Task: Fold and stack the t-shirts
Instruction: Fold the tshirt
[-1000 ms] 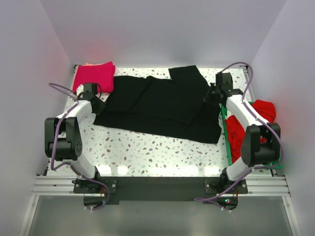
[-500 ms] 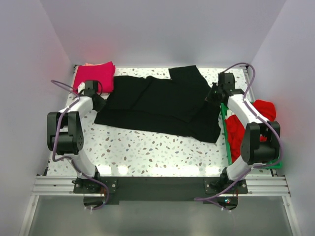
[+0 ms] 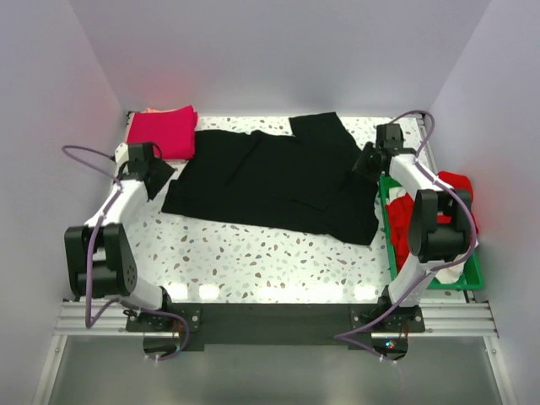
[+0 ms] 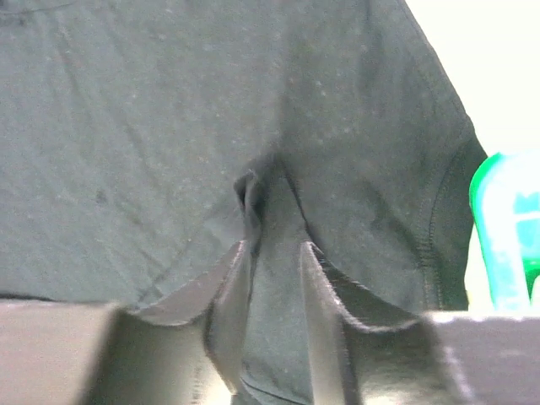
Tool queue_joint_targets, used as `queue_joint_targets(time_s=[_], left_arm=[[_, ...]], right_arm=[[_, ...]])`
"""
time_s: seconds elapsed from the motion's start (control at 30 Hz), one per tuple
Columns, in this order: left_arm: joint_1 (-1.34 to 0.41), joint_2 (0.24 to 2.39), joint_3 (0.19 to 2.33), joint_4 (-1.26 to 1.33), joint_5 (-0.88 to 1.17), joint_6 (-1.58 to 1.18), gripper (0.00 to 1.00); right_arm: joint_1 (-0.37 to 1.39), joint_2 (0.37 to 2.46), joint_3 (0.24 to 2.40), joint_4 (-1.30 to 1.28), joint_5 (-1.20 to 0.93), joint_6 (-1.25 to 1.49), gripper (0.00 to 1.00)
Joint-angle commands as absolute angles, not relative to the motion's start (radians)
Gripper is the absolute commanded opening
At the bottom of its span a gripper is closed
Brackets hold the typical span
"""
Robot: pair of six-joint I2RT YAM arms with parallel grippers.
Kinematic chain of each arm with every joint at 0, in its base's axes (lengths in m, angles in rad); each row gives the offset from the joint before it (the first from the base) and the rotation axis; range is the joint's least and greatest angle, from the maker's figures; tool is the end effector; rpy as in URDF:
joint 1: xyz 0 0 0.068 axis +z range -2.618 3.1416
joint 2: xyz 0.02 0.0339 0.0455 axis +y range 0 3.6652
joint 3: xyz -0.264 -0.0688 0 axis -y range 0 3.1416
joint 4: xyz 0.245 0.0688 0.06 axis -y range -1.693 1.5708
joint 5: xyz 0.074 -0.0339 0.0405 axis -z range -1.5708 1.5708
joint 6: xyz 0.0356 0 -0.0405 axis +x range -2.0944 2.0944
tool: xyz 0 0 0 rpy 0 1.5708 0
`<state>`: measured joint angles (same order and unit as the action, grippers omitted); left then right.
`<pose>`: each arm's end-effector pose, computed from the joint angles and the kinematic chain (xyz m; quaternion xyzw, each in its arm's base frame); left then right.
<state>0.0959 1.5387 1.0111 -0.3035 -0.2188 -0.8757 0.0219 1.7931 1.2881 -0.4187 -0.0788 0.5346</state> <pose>0.3245 0.0390 0.2255 -0.4676 0.8012 -0.0424 0.3710 0.3875 0.0113 0.2176 0.2281 0.9196 0.1232 0.2952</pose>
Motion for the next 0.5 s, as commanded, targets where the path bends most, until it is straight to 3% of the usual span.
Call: queue_joint_targets(time_s=[0.0,0.2,0.47], left_arm=[[0.101,1.434,0.898,-0.313,-0.272,-0.937,0.67],[0.1,1.361,0.658,-0.183,-0.235,-0.986,0.62],[0.1,1.39,0.56,-0.018,-0.192,-1.014,0.6]], right_arm=[[0.031,1.763,1.322,-0.414,-0.121,0.52,0.38],[0.121,1.657,1.215,-0.413,-0.029,0.512,0.42],[0.247,1.655,1.129,-0.387,0.044,0.531,0.44]])
